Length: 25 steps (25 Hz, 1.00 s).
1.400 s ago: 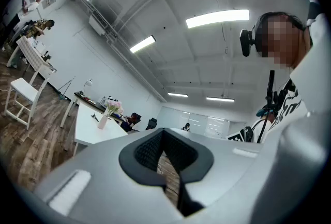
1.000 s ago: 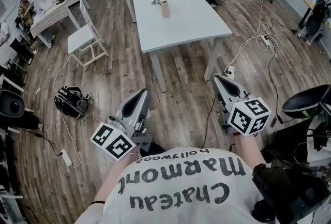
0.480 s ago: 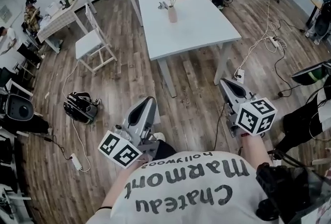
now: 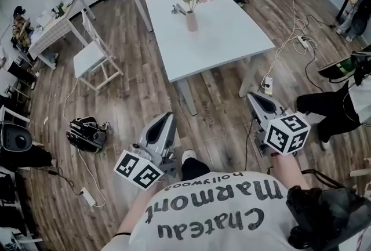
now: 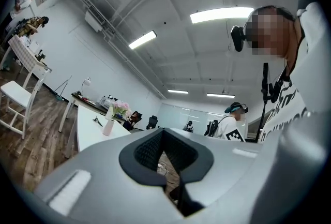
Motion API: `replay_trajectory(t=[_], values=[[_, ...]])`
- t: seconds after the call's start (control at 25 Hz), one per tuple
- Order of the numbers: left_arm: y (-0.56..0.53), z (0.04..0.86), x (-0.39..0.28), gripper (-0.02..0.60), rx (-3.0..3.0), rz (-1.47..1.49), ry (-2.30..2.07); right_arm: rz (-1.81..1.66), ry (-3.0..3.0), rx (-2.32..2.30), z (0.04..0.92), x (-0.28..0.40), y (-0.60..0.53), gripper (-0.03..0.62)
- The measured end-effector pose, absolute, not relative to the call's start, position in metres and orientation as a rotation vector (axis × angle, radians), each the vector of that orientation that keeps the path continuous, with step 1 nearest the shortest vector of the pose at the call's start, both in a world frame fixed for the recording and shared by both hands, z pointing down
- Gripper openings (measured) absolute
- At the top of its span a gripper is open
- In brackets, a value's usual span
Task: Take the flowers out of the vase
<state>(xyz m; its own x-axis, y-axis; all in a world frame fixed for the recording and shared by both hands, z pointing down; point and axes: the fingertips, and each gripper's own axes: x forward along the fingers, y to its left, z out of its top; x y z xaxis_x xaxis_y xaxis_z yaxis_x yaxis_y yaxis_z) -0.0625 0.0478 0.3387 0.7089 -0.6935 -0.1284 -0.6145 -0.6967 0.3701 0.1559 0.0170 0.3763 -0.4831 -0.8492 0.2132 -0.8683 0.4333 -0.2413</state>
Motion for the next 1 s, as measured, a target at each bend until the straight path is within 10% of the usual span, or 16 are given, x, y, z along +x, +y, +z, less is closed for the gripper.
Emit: replay_trajectory(t=[1.0], values=[[-0.163, 0.305, -0.131, 0.003, 2.728, -0.431, -0.639, 0.445, -2.414, 1.850, 0.349, 0.068, -0.144, 0.015]])
